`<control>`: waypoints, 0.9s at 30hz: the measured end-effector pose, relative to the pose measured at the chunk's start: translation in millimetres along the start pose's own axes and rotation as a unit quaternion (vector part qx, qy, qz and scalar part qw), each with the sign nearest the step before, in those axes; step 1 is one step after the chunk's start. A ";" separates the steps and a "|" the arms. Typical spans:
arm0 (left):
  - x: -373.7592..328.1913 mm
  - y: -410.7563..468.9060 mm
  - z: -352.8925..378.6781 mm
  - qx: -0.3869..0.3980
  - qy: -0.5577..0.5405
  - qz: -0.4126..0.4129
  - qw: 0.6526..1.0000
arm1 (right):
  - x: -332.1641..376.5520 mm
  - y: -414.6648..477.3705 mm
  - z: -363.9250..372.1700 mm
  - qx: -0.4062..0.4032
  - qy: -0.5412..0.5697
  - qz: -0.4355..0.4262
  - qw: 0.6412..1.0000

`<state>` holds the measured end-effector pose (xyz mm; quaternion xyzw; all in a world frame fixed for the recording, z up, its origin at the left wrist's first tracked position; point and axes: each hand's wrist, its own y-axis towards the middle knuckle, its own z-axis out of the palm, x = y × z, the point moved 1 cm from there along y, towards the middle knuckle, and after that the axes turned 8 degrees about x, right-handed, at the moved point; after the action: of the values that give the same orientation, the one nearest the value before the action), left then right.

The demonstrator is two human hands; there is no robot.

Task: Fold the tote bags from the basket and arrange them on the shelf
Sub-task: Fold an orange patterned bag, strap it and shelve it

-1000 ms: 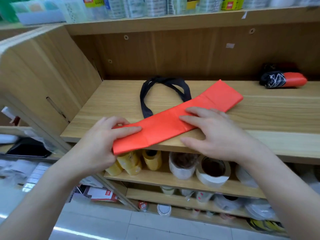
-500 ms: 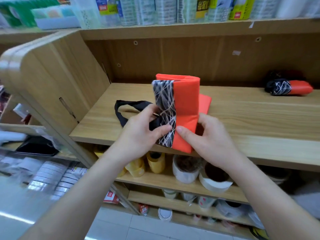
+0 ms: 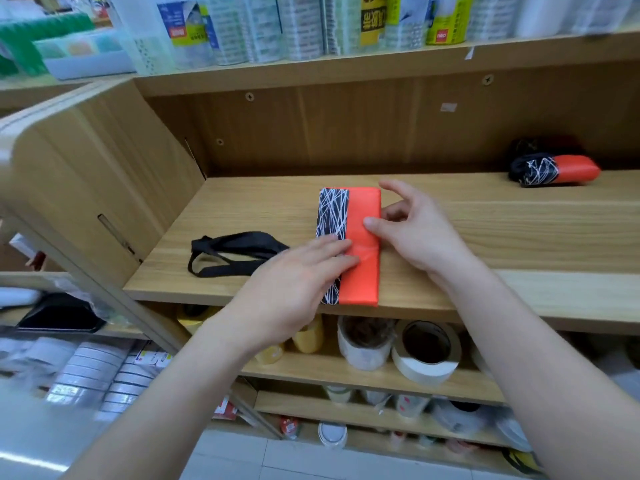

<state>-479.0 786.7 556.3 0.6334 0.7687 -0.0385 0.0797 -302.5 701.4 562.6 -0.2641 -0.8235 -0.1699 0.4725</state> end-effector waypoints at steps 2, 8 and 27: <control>5.6 -2.6 -1.2 0.040 -0.057 0.005 0.998 | 0.7 4.8 2.2 -0.004 0.009 0.001 1.000; 5.2 -7.1 -8.8 0.053 -0.077 0.016 0.996 | 9.3 11.9 5.3 0.027 0.085 -0.004 0.996; -11.4 29.0 -3.5 -0.133 -0.172 -0.199 0.955 | 18.0 -12.2 31.8 -0.091 0.223 -0.040 0.970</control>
<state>-448.7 781.8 562.9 0.4350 0.8519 -0.0593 0.2856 -339.2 713.3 562.1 -0.2285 -0.6886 -0.3172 0.6107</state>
